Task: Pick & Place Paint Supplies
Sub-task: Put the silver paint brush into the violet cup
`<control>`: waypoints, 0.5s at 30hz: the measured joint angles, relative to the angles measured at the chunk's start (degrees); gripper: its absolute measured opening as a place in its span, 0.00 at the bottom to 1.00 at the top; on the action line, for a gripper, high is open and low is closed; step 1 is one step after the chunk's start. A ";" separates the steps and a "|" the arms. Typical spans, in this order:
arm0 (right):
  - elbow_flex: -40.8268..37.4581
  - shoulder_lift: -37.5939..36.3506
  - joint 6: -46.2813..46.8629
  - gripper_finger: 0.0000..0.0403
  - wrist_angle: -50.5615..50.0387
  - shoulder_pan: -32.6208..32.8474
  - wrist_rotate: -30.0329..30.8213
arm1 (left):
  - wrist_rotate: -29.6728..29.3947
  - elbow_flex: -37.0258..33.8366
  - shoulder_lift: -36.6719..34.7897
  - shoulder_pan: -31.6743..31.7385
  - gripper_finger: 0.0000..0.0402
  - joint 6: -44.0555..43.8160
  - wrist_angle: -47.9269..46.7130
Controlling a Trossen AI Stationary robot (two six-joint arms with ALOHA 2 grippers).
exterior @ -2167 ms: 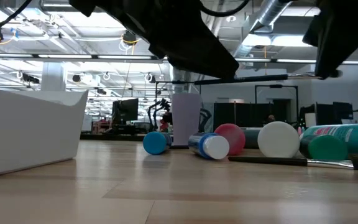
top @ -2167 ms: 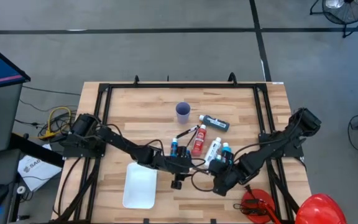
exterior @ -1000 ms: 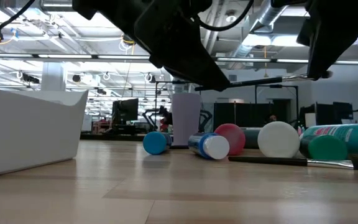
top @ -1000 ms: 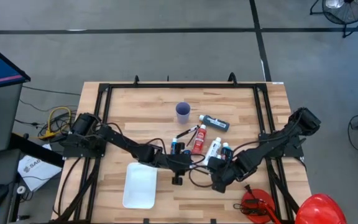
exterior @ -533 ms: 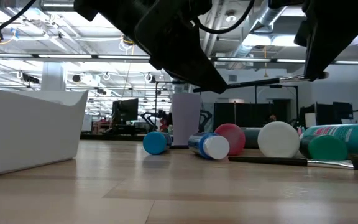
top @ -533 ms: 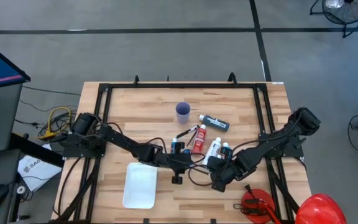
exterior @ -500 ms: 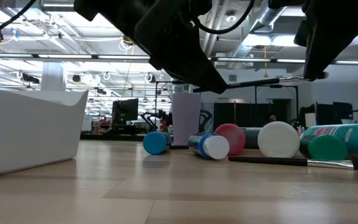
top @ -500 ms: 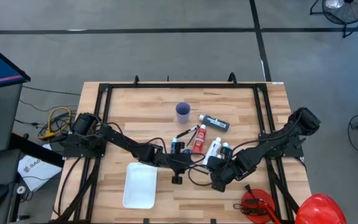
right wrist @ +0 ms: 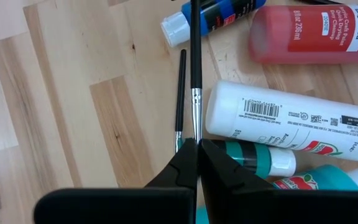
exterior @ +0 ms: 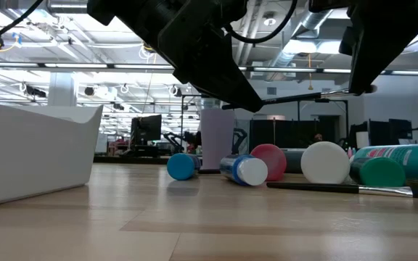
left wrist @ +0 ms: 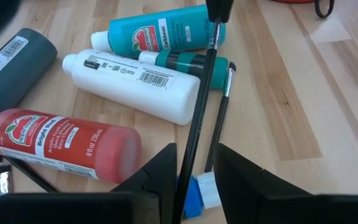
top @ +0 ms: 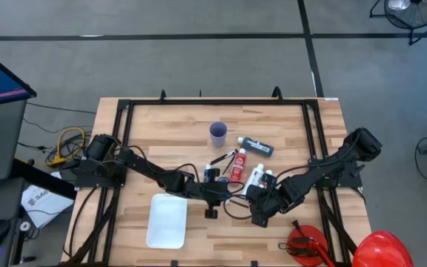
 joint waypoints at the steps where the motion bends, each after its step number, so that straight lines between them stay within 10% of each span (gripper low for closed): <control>1: 0.00 0.00 -0.12 0.00 0.02 0.00 -0.03 | 0.02 0.00 0.00 0.00 0.23 -0.01 -0.04; 15: 0.02 0.00 -2.28 0.03 0.31 -0.79 -0.41 | 0.52 0.00 0.00 -0.04 0.03 0.05 -2.39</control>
